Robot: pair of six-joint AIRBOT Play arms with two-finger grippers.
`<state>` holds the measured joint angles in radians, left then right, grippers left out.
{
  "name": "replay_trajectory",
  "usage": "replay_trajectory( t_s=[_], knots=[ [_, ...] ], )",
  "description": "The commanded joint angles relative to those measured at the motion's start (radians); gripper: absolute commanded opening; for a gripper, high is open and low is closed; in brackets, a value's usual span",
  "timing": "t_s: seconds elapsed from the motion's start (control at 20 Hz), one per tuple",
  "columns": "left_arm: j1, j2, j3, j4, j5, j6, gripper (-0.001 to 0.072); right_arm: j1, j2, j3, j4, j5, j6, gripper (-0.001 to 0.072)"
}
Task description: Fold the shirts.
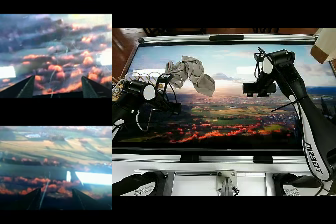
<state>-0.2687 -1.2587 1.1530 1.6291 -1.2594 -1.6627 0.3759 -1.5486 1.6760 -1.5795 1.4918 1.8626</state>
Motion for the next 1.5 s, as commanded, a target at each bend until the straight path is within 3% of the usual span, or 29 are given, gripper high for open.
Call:
replay_trajectory(
  t_s=[0.0,0.75,0.95,1.15,1.3,1.35,1.4,1.45],
  knots=[
    [0.000,0.001,0.000,0.000,0.000,0.000,0.0682,0.001,0.000,0.000,0.000,0.000,0.000,0.0501],
    [0.000,0.001,0.000,-0.018,0.000,0.000,0.0682,0.001,0.000,0.001,0.000,0.000,0.000,0.0501],
    [0.000,-0.003,0.000,-0.147,0.102,0.000,0.0682,0.001,0.000,0.001,0.002,-0.004,-0.002,0.0502],
    [0.000,-0.018,0.000,-0.221,0.120,0.000,0.0682,0.001,0.000,0.000,-0.025,-0.010,-0.075,0.0501],
    [0.000,-0.047,0.000,-0.224,0.229,-0.035,0.0673,0.001,-0.001,0.000,-0.051,-0.018,-0.140,0.0501],
    [0.000,-0.063,0.006,-0.224,0.303,-0.045,0.0664,0.001,-0.001,0.000,-0.053,-0.020,-0.146,0.0501],
    [0.004,-0.092,0.031,-0.224,0.364,-0.042,0.0588,0.001,-0.001,0.000,-0.051,-0.020,-0.149,0.0501],
    [0.017,-0.145,0.093,-0.224,0.399,-0.033,0.0579,0.001,-0.001,0.000,-0.049,-0.019,-0.149,0.0501]
  ],
)
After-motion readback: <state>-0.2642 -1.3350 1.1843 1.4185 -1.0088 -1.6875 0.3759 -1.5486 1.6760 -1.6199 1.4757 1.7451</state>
